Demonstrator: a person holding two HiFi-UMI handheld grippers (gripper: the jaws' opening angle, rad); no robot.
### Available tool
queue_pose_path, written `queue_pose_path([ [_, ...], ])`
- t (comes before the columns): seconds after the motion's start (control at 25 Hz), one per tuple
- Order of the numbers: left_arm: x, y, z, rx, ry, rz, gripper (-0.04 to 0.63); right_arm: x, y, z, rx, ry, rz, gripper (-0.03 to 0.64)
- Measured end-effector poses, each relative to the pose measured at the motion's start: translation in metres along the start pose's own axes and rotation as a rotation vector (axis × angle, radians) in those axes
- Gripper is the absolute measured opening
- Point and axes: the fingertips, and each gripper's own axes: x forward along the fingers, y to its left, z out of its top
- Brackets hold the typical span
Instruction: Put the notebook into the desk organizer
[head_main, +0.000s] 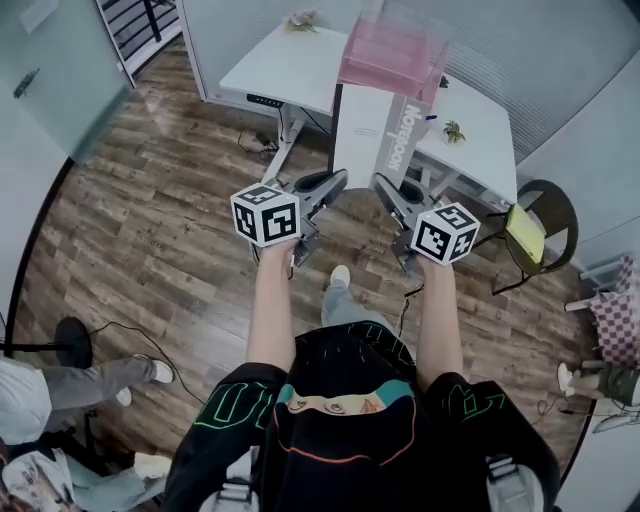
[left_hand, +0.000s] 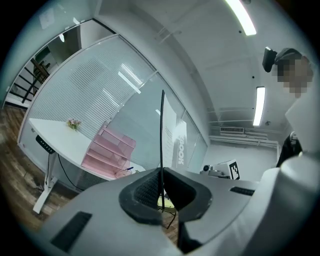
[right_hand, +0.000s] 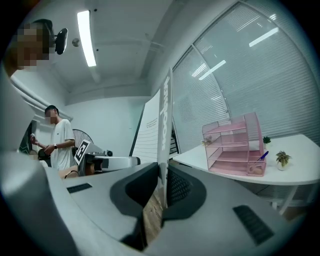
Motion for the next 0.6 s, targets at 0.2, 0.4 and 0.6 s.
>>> queue_pose_path([
  [0.2,0.028,0.042,-0.001,-0.03,0.017,0.024,0.006,0.031,-0.042,-0.009,0.043,0.021,0.017,0.016],
  [0.4,0.067,0.091,-0.014,-0.114,0.014,0.053,0.006,0.061,-0.099,-0.024,0.087,0.084,0.022,0.017],
  [0.6,0.11,0.143,-0.027,-0.167,0.047,0.099,0.006,0.092,-0.16,-0.044,0.146,0.136,0.03,0.017],
])
